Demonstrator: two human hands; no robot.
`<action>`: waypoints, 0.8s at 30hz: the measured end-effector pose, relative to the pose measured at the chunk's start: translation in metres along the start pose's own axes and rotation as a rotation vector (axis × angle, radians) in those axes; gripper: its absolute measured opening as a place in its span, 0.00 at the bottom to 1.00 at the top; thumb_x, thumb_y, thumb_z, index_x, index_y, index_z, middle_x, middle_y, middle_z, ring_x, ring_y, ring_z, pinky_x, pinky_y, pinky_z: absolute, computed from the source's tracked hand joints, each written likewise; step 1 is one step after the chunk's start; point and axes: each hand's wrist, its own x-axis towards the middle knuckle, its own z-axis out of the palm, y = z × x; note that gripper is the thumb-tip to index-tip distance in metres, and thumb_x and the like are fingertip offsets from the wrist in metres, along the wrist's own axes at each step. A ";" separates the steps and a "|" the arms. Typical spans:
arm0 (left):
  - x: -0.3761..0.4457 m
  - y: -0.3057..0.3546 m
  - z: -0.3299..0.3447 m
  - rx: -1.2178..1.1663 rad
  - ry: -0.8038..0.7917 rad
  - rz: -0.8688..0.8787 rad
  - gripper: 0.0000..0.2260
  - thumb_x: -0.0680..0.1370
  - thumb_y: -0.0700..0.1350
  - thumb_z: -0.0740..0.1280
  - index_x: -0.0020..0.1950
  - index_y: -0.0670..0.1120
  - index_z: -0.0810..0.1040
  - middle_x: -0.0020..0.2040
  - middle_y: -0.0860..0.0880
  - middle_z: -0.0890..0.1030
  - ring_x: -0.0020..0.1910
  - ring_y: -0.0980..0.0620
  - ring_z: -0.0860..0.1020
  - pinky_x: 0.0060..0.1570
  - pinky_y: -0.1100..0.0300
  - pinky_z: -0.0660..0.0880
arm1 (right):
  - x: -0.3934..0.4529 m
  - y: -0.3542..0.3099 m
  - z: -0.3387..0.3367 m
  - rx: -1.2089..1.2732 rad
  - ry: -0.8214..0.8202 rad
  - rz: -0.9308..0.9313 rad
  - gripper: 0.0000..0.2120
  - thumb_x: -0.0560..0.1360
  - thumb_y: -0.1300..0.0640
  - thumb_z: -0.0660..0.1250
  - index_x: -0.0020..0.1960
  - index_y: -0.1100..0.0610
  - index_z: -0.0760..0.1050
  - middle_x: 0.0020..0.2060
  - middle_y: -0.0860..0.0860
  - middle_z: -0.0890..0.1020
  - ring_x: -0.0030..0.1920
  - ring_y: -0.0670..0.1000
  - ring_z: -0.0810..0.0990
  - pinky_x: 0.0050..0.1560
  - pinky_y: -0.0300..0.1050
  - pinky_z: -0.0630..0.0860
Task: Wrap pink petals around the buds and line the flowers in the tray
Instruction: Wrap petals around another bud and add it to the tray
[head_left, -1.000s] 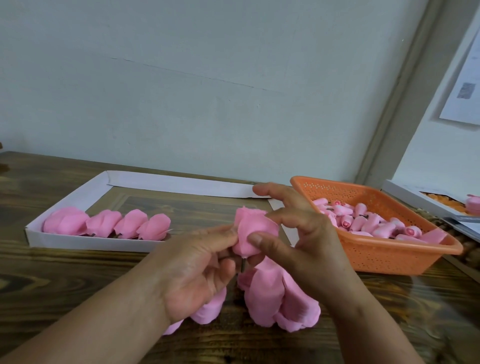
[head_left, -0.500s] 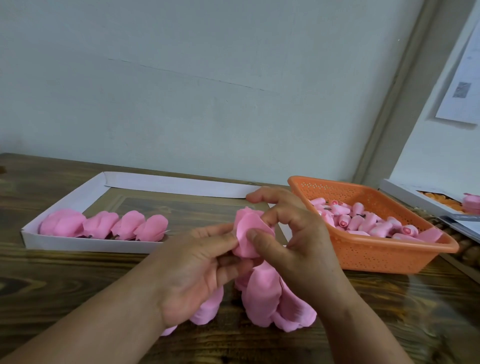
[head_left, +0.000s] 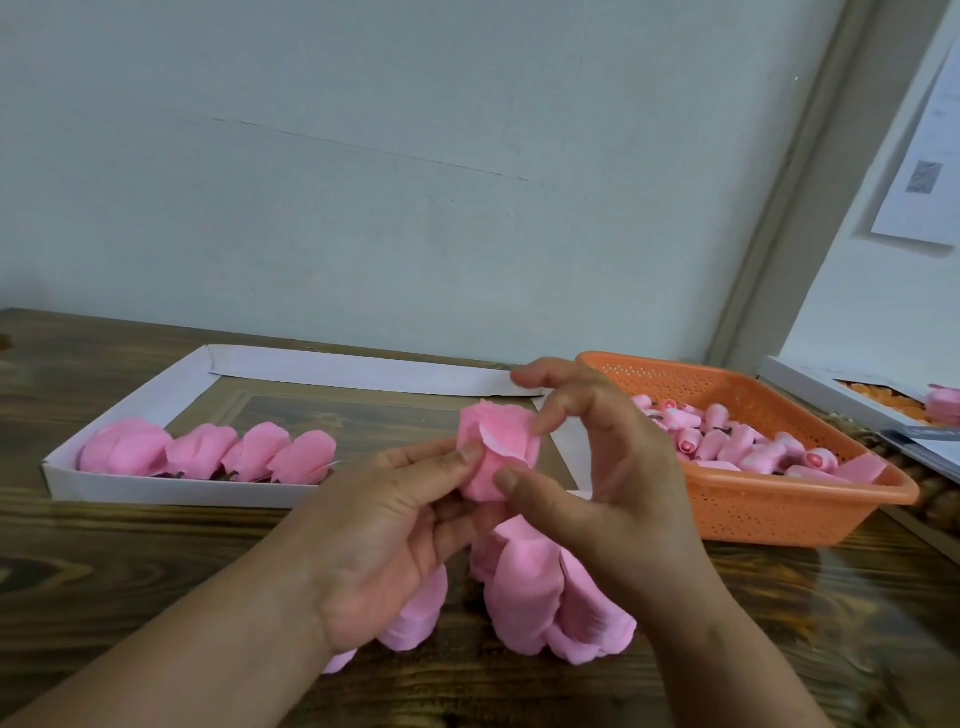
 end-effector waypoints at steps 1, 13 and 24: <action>0.000 0.001 0.000 -0.008 0.011 0.004 0.08 0.69 0.40 0.67 0.35 0.40 0.85 0.35 0.44 0.83 0.35 0.52 0.83 0.35 0.63 0.80 | -0.001 -0.001 -0.001 0.006 0.015 -0.011 0.14 0.63 0.59 0.74 0.42 0.53 0.70 0.57 0.51 0.77 0.62 0.48 0.74 0.57 0.32 0.69; -0.001 0.004 -0.001 -0.011 0.030 0.030 0.09 0.68 0.39 0.68 0.43 0.38 0.85 0.39 0.40 0.84 0.37 0.47 0.84 0.32 0.63 0.79 | 0.000 -0.003 0.004 -0.411 0.052 -0.263 0.18 0.65 0.49 0.72 0.47 0.62 0.77 0.58 0.56 0.74 0.61 0.57 0.73 0.59 0.53 0.71; 0.002 0.001 -0.004 -0.030 0.006 0.040 0.11 0.68 0.40 0.67 0.46 0.39 0.85 0.40 0.42 0.84 0.38 0.51 0.83 0.37 0.63 0.80 | 0.000 0.000 0.006 -0.258 0.055 -0.115 0.09 0.69 0.54 0.68 0.39 0.61 0.76 0.56 0.54 0.76 0.62 0.49 0.74 0.62 0.38 0.67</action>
